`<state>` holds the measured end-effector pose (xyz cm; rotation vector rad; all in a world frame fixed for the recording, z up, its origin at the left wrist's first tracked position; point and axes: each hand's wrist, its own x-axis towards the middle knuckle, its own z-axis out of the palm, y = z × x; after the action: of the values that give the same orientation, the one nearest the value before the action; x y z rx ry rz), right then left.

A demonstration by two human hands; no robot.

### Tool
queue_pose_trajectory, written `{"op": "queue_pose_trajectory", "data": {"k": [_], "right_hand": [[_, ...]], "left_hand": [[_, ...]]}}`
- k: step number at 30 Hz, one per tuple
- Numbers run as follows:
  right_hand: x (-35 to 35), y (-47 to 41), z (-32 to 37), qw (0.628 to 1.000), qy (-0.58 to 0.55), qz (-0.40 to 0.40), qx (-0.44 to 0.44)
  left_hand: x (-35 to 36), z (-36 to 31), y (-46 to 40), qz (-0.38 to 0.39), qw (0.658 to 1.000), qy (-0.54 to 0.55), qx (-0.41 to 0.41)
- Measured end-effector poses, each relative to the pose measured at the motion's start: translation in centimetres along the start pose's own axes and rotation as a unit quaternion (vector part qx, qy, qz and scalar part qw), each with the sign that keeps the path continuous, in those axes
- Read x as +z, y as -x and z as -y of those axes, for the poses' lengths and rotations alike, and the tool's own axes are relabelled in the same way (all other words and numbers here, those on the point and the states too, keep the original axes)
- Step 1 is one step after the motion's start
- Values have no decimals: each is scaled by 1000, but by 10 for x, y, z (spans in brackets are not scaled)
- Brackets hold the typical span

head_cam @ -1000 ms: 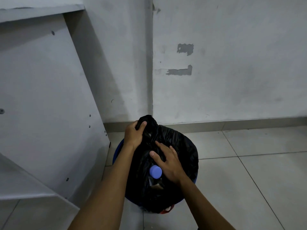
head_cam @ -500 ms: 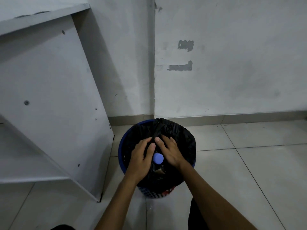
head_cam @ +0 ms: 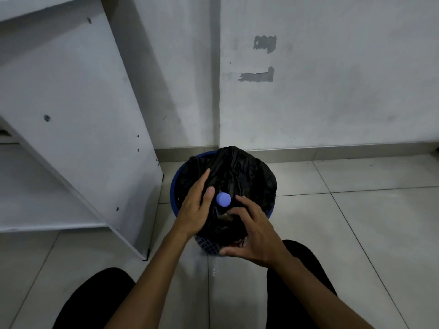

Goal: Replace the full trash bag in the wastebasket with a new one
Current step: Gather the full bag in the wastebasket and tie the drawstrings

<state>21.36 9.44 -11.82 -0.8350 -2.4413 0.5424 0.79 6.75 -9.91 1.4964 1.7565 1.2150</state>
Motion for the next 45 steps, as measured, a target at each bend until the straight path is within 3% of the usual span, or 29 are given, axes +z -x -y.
{"op": "queue_pose_trajectory", "data": {"k": [5,10,15,21,25,27,29,32,34,40,45], "right_hand": [[11,-7,-19,998,45,4,-39],[-8,-36,-20,991,-110,-43,69],[-22,-70,-18,971,-179,-47,149],[-26,-91,-14,932,-250,-57,255],[-27,-66,-3,934,-116,-194,276],[-29,-45,5,912,-116,-232,317],[-28,-30,9,886,-186,-188,382],[-28,-29,18,795,-372,-125,462],[-31,-38,24,766,-432,-154,450],[-55,-73,22,791,-419,-246,371],[-89,-104,20,860,-397,-184,263]], "left_hand": [[-6,13,5,29,997,-64,28],[-11,4,2,42,996,-73,15],[-6,-7,2,94,986,-138,10],[14,-11,-5,-38,976,-205,56],[27,-19,-11,-86,972,-215,49],[30,-22,-13,-83,973,-216,27],[33,-24,-15,-76,976,-202,4],[34,-26,-14,-77,981,-178,-7],[32,-27,-11,-76,984,-160,-10],[23,-40,-10,-84,991,-106,12],[18,-64,-20,-74,994,-77,36]]}}
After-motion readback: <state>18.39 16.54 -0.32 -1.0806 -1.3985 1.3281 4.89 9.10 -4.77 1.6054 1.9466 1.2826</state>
